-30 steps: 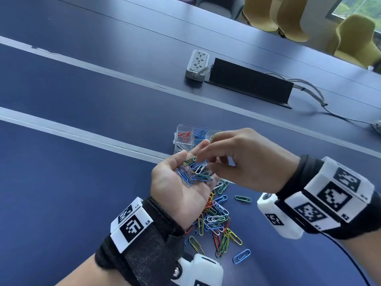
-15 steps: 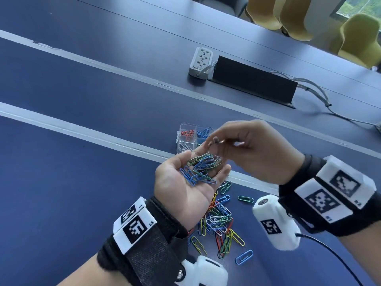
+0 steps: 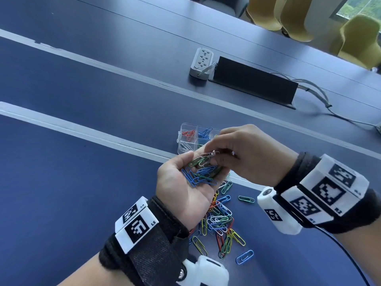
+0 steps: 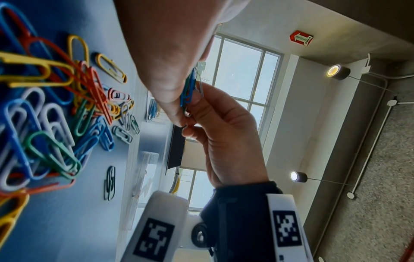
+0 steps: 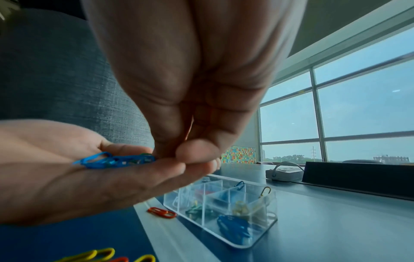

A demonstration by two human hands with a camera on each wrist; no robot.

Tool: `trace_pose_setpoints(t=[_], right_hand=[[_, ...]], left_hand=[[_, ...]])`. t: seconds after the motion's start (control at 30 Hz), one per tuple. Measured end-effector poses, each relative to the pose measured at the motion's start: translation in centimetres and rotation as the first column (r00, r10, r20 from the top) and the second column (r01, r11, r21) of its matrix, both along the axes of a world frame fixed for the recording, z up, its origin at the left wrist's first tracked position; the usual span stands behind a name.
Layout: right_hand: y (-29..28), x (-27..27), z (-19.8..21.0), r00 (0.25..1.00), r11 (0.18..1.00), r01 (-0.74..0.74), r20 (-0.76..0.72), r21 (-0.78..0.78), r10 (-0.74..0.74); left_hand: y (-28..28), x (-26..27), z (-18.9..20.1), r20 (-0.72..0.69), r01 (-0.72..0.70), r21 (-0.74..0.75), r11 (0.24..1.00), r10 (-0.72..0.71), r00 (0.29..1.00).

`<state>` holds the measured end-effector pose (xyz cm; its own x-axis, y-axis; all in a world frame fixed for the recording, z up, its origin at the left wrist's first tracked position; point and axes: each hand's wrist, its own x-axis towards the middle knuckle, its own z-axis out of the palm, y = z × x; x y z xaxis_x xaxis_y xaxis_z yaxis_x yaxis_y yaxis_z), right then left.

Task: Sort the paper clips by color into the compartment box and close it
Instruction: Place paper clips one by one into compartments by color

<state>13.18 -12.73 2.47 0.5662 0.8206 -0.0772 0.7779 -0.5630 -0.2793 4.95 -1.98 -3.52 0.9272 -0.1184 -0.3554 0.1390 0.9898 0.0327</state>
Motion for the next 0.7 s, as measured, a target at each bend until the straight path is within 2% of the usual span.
trace_pose_setpoints(t=[0.23, 0.7], right_hand=[[-0.25, 0.03, -0.26, 1.0, 0.995, 0.006, 0.004, 0.102, -0.006], [-0.66, -0.13, -0.35, 0.997, 0.986, 0.005, 0.08, 0.167, -0.019]], left_hand=[[0.0, 0.11, 0.12, -0.028, 0.025, 0.033, 0.999, -0.024, 0.999], [-0.23, 0.31, -0.09, -0.041, 0.037, 0.045, 0.998, -0.035, 0.999]])
